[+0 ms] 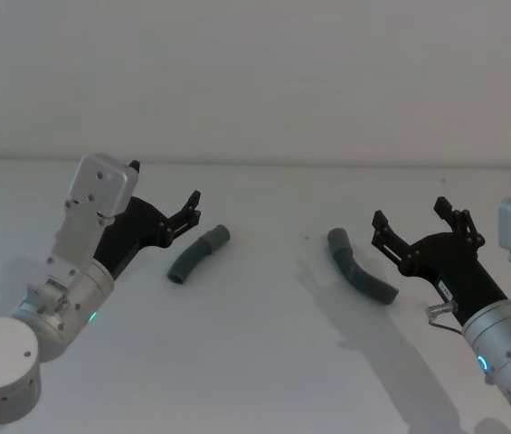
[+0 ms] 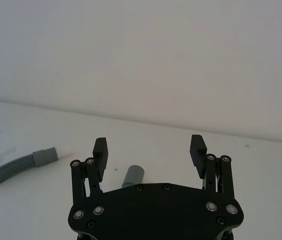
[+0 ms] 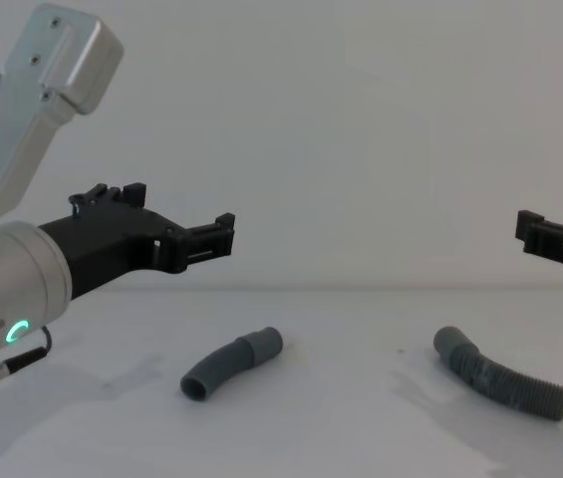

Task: Use both hands to pick up one end of the pipe from the table, align the ends, and insert them.

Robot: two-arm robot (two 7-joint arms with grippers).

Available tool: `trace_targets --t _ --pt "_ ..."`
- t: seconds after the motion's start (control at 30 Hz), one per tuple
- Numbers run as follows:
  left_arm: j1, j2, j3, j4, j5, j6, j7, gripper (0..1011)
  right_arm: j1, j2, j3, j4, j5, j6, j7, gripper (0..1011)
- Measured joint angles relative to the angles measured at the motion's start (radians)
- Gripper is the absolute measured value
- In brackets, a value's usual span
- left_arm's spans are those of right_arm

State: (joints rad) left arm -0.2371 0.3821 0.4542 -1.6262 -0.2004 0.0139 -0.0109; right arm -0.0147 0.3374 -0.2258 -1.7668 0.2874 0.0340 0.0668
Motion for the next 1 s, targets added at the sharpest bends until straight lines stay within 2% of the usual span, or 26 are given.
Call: trace_targets --t 0.6,0.73,1.0 --pt "-0.002 0.002 -0.001 0.0 -0.002 0.003 -0.01 1003 0.003 -0.001 -0.001 -0.001 -0.002 0.007 0.0 993" --pt "-0.01 0.009 -0.002 0.0 -0.015 0.018 -0.037 1003 0.01 0.0 -0.004 -0.007 -0.007 0.026 0.0 994" --pt "-0.032 0.015 -0.012 -0.001 -0.064 0.08 -0.101 1003 0.042 0.013 -0.019 -0.018 -0.026 0.112 0.012 994"
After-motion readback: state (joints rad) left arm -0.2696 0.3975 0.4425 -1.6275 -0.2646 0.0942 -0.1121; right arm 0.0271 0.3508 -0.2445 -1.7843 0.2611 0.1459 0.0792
